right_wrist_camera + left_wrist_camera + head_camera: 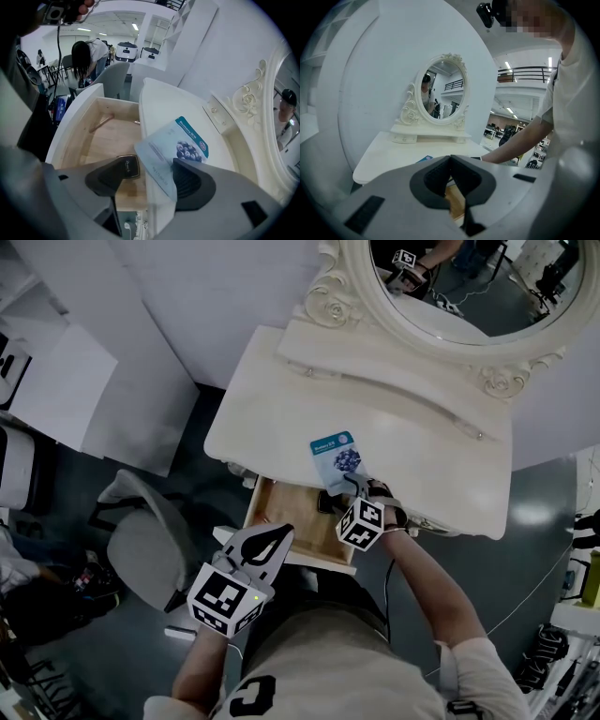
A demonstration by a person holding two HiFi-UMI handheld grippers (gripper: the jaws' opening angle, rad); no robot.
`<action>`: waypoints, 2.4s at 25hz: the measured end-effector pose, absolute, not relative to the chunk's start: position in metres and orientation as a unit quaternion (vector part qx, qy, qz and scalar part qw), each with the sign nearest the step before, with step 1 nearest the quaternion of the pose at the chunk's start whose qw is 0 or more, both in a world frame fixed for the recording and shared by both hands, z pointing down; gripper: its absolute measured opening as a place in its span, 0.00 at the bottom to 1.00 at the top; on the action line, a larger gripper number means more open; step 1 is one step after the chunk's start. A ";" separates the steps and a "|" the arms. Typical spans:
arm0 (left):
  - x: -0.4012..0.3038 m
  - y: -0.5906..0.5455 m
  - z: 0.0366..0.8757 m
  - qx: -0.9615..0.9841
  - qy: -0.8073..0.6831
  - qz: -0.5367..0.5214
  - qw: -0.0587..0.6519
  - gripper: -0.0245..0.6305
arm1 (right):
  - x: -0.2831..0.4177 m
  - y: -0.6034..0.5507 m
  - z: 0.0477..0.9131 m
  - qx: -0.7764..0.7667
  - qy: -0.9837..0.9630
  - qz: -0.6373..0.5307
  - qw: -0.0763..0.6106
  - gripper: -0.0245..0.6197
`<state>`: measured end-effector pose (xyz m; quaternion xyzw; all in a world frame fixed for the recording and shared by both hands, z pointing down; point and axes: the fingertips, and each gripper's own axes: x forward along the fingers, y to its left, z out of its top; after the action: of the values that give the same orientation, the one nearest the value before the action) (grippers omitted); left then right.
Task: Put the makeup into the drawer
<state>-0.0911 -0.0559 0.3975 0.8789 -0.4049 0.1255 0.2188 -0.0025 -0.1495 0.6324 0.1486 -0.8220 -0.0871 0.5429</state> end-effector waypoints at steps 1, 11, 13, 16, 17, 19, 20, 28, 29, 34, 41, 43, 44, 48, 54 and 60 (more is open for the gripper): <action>-0.092 -0.055 0.397 0.879 -0.405 0.125 0.218 0.12 | -0.004 -0.149 0.629 0.151 -0.822 -0.098 0.540 0.56; -0.099 -0.048 0.394 0.877 -0.410 0.125 0.217 0.12 | -0.008 -0.163 0.636 0.148 -0.807 -0.126 0.558 0.56; -0.102 -0.046 0.394 0.875 -0.413 0.127 0.218 0.12 | -0.009 -0.164 0.635 0.158 -0.809 -0.128 0.552 0.56; -0.107 -0.044 0.395 0.872 -0.419 0.128 0.220 0.12 | -0.010 -0.166 0.627 0.172 -0.814 -0.132 0.539 0.40; -0.107 -0.043 0.395 0.872 -0.419 0.127 0.220 0.12 | -0.009 -0.165 0.626 0.173 -0.814 -0.133 0.538 0.38; -0.106 -0.043 0.394 0.872 -0.419 0.126 0.219 0.12 | -0.009 -0.163 0.626 0.172 -0.812 -0.137 0.541 0.36; -0.105 -0.043 0.393 0.873 -0.418 0.125 0.218 0.12 | -0.009 -0.162 0.626 0.171 -0.811 -0.139 0.542 0.35; -0.106 -0.041 0.388 0.874 -0.419 0.120 0.213 0.12 | -0.006 -0.150 0.611 0.183 -0.819 -0.151 0.523 0.10; -0.105 -0.041 0.387 0.875 -0.419 0.118 0.213 0.12 | -0.004 -0.150 0.609 0.188 -0.820 -0.146 0.521 0.10; -0.106 -0.041 0.384 0.878 -0.418 0.112 0.205 0.12 | 0.001 -0.151 0.586 0.215 -0.830 -0.128 0.499 0.09; -0.116 -0.034 0.378 0.880 -0.421 0.103 0.196 0.12 | -0.008 -0.143 0.548 0.238 -0.843 -0.113 0.468 0.08; -0.119 -0.031 0.376 0.881 -0.419 0.101 0.193 0.12 | -0.011 -0.139 0.537 0.246 -0.847 -0.109 0.458 0.08; -0.121 -0.030 0.375 0.882 -0.419 0.100 0.191 0.12 | -0.012 -0.137 0.532 0.250 -0.849 -0.107 0.454 0.08; -0.129 -0.022 0.372 0.885 -0.416 0.094 0.188 0.12 | -0.017 -0.128 0.514 0.264 -0.852 -0.098 0.441 0.08; -0.141 -0.009 0.369 0.893 -0.400 0.088 0.186 0.12 | -0.025 -0.106 0.486 0.289 -0.856 -0.085 0.421 0.08; -0.140 0.000 0.376 0.902 -0.375 0.084 0.197 0.12 | -0.029 -0.069 0.463 0.300 -0.867 -0.058 0.393 0.08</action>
<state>-0.1403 0.0004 0.3764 0.9023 -0.3745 0.0837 0.1966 -0.0292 -0.0686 0.4625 0.3001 -0.8671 -0.0585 0.3932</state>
